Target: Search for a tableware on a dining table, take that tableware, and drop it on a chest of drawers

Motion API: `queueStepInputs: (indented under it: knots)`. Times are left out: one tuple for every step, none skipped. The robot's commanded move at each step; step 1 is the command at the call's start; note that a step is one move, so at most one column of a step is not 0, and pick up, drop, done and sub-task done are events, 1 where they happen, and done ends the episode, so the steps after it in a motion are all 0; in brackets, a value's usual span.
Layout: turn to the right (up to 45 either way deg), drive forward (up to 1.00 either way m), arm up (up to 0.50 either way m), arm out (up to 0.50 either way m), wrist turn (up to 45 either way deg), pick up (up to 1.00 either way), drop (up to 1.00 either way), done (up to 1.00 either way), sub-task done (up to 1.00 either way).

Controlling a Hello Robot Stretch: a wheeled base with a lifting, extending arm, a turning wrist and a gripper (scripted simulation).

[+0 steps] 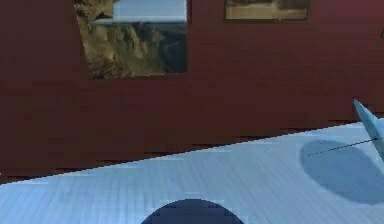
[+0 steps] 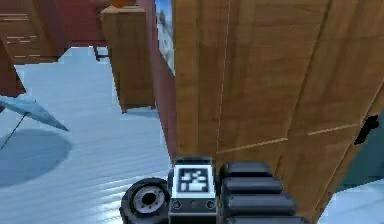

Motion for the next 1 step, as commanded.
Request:
queueStepInputs:
  knots:
    - [45.0, 0.00, 0.00, 0.00, 0.0, 0.00, 0.00, 0.00, 0.00]
